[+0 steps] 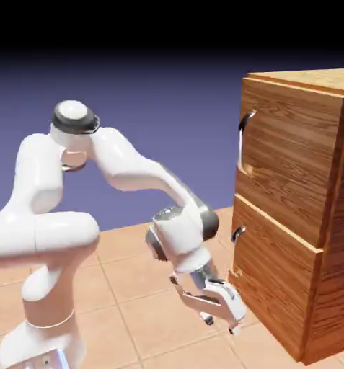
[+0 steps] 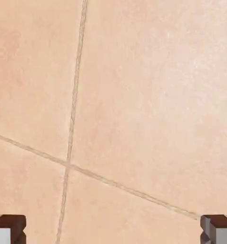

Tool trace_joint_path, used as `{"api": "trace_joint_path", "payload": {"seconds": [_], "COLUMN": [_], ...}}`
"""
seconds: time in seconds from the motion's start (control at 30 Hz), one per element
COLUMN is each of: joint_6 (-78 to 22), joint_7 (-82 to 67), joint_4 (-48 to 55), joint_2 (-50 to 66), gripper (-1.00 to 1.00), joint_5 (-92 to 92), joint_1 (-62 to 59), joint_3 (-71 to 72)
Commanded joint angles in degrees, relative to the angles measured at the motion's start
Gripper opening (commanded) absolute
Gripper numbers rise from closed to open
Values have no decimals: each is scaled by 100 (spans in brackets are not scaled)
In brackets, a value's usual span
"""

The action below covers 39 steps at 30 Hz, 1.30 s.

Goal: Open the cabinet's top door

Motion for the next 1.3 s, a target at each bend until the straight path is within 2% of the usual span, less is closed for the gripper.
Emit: {"api": "trace_joint_path", "payload": {"seconds": [0.0,0.43,0.5,0.67,0.7,0.73,1.0,1.27], "joint_6": [-64,-901,-918,-1015,-1015,-1015,-3009,-5002], "joint_7": [182,2544,2591,2490,2490,2490,1731,1097], "joint_4": [4,50,51,829,829,829,-422,-1118], "joint_2": [208,2908,2962,2742,2742,2742,2603,2255], "gripper": [0,0,0,0,-100,-100,-100,-100], "joint_5": [234,3275,3336,3764,3764,3764,3553,2819], "joint_1": [181,2528,2575,1687,1687,1687,2093,1779], "joint_3": [-185,-2583,-2631,-2379,-2379,-2379,-3194,-4217]}}
